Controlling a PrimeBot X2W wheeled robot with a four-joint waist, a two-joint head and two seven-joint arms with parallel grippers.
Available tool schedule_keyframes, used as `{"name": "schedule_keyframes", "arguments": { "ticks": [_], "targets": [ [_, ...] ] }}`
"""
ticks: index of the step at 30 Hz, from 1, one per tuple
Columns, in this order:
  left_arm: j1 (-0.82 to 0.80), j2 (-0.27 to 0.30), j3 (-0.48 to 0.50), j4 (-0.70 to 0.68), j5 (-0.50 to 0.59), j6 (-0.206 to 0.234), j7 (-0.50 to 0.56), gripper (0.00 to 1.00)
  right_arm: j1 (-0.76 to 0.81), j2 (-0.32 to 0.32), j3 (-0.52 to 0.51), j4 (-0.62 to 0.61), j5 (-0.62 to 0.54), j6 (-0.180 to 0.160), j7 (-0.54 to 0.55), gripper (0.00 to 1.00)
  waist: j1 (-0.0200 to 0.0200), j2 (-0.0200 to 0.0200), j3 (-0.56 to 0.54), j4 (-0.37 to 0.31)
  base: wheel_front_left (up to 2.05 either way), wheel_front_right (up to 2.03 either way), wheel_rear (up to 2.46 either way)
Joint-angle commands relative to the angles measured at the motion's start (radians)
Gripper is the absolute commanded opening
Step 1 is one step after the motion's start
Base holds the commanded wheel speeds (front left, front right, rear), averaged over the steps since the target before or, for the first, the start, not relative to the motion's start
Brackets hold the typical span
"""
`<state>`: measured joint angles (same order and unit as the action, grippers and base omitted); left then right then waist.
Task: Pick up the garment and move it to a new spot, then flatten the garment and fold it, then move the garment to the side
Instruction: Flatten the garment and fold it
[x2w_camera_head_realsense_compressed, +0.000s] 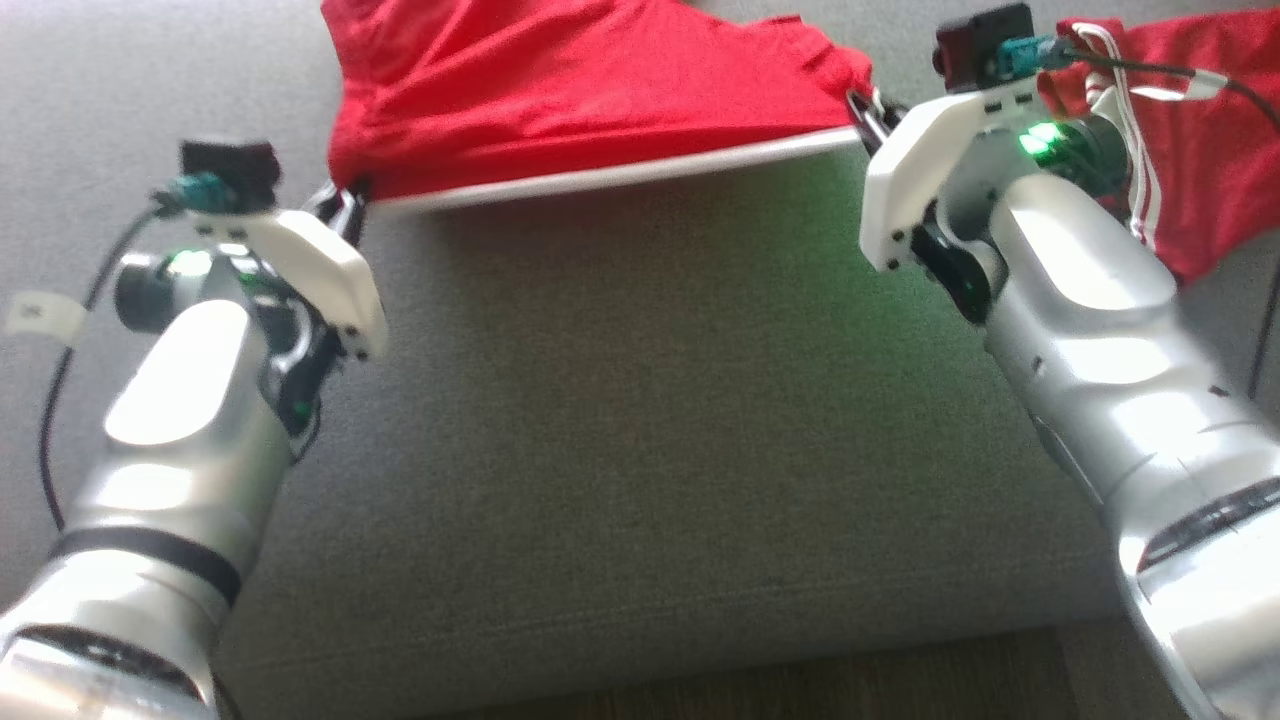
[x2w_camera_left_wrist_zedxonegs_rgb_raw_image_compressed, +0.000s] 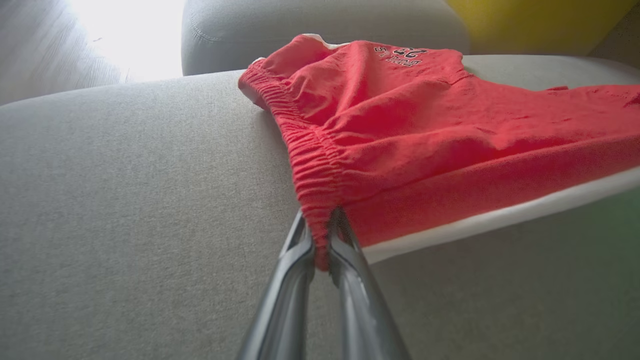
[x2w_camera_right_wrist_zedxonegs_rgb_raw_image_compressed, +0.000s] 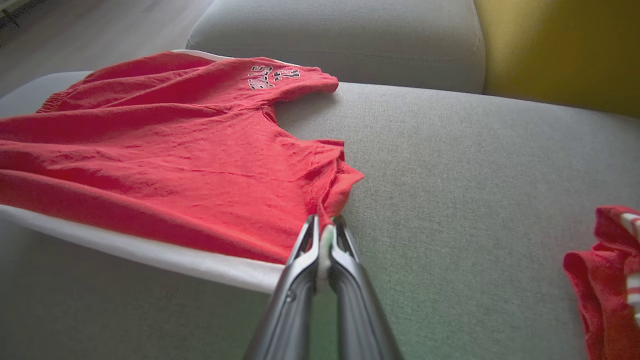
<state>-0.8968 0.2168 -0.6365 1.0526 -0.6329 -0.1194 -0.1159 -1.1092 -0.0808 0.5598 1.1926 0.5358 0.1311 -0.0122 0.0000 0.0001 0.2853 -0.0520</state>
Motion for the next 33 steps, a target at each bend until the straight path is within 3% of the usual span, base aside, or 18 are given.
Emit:
{"name": "schedule_keyframes", "arguments": {
  "ticks": [1,6,17,33],
  "targets": [
    [-0.002,0.046,0.011,-0.028,0.019,0.014,-0.02,0.0,0.014,-0.02,0.024,-0.034,0.01,0.0,0.006,0.0,0.0,-0.0001,-0.017,0.013,0.0,0.0,0.0],
    [0.052,0.035,-0.029,-0.042,0.048,0.025,-0.047,0.0,0.058,-0.061,0.091,-0.058,0.026,0.0,0.051,0.0,0.0,-0.0001,-0.053,0.034,0.0,0.0,0.0],
    [0.194,0.008,-0.078,-0.071,0.059,0.036,-0.075,0.0,0.182,-0.18,0.245,-0.194,0.142,0.0,0.265,0.0,0.0,-0.0001,-0.152,0.059,0.0,0.0,0.0],
    [0.467,0.012,-0.141,-0.204,0.035,0.049,-0.039,0.0,0.37,-0.458,0.4,-0.596,0.397,0.0,0.642,0.0,0.0,-0.0001,-0.284,0.061,0.0,0.0,0.0]
  ]
}}
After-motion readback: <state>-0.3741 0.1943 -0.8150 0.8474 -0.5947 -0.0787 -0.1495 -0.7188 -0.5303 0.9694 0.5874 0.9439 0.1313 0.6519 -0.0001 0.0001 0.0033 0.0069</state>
